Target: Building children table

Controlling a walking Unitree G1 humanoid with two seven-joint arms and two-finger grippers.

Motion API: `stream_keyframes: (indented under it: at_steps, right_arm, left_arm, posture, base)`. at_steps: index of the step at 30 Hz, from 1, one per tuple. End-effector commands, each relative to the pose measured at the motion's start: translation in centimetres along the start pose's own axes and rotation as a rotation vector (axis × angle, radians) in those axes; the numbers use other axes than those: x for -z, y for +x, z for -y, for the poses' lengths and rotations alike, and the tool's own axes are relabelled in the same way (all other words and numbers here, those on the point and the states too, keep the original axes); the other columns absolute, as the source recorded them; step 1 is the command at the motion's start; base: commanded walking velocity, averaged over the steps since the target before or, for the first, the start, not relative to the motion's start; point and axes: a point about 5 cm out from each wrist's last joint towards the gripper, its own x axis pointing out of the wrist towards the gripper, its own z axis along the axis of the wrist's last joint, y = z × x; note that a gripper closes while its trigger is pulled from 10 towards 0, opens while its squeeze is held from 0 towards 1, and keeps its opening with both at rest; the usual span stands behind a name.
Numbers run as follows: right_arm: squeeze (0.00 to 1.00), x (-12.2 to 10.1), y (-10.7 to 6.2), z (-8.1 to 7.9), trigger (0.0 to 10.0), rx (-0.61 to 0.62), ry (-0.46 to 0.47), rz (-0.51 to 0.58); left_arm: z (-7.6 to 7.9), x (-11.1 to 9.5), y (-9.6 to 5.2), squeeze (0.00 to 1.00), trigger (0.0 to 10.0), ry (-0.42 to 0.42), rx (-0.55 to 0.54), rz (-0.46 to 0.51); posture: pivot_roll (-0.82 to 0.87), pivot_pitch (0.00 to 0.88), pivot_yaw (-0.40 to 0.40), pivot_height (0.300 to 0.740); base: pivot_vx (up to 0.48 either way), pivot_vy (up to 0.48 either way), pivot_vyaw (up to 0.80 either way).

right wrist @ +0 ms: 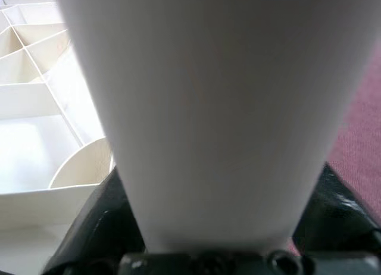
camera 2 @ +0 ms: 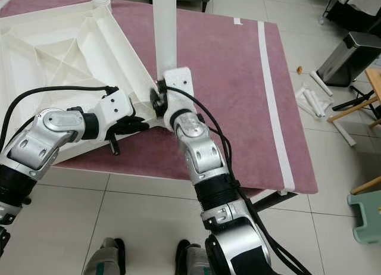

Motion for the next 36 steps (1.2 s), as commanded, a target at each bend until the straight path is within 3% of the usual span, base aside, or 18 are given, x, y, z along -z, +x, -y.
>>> stream_keyframes:
  at_steps: [1,3,10,12,18,21,22,29,32,34,36]
  right_arm:
    - [0.0,0.4,-0.2,-0.5,10.0,-0.144,0.013,-0.018]
    - [0.0,-0.8,-0.8,-0.2,10.0,-0.32,-0.017,0.046]
    - [0.0,-1.3,-1.7,1.0,10.0,-0.502,-0.106,0.069]
    - [0.0,-1.5,-2.5,1.9,10.0,-0.636,-0.176,0.07]
    - [0.0,-1.8,-3.4,2.1,10.0,-0.839,-0.22,0.064]
    - [0.0,-1.8,-3.4,2.1,10.0,-0.861,-0.221,0.061]
    - [0.0,-1.7,-3.4,2.0,0.0,-0.878,-0.216,0.06]
    - [0.0,-0.5,-2.7,1.6,0.0,-0.789,-0.215,0.013]
    - [0.0,1.2,-1.5,1.6,0.0,-0.536,-0.214,-0.073]
    - [0.0,1.2,-1.5,1.6,0.0,-0.536,-0.214,-0.073]
    - [0.0,2.8,-0.6,1.8,0.0,-0.264,-0.173,-0.15]
  left_arm:
    - [1.3,-3.5,-0.6,0.0,0.0,0.149,0.12,0.162]
    - [2.3,-3.4,-1.4,0.0,0.0,0.162,0.153,0.162]
    - [4.0,-3.1,-2.9,0.0,0.0,0.18,0.224,0.15]
    - [5.7,-2.7,-4.2,0.0,0.0,0.187,0.293,0.132]
    - [7.5,-2.5,-5.6,0.0,0.0,0.179,0.356,0.121]
    - [7.6,-2.6,-5.6,0.0,0.0,0.175,0.356,0.122]
    - [7.6,-2.7,-5.6,0.0,0.0,0.172,0.345,0.127]
    - [6.9,-3.0,-4.8,0.0,0.0,0.163,0.293,0.143]
    - [5.4,-3.0,-3.4,0.0,0.0,0.14,0.213,0.154]
    - [5.4,-3.0,-3.4,0.0,0.0,0.14,0.213,0.154]
    - [3.8,-3.1,-1.7,0.0,0.0,0.112,0.151,0.161]
  posture:
    - [0.17,0.211,-0.051,0.74]
    - [0.17,0.21,-0.052,0.74]
    - [0.17,0.207,-0.054,0.74]
    - [0.18,0.208,-0.059,0.74]
    - [0.2,0.212,-0.069,0.74]
    - [0.2,0.212,-0.071,0.74]
    - [0.2,0.213,-0.072,0.74]
    - [0.19,0.219,-0.066,0.74]
    - [0.18,0.223,-0.063,0.74]
    - [0.18,0.223,-0.063,0.74]
    - [0.18,0.225,-0.057,0.74]
  base:
    - [0.0,0.0,0.0]
    - [0.0,0.0,0.0]
    - [0.0,0.0,0.0]
    - [0.0,0.0,0.0]
    - [0.0,0.0,0.0]
    - [0.0,0.0,0.0]
    - [0.0,0.0,0.0]
    - [0.0,0.0,0.0]
    - [0.0,0.0,0.0]
    - [0.0,0.0,0.0]
    - [0.0,0.0,0.0]
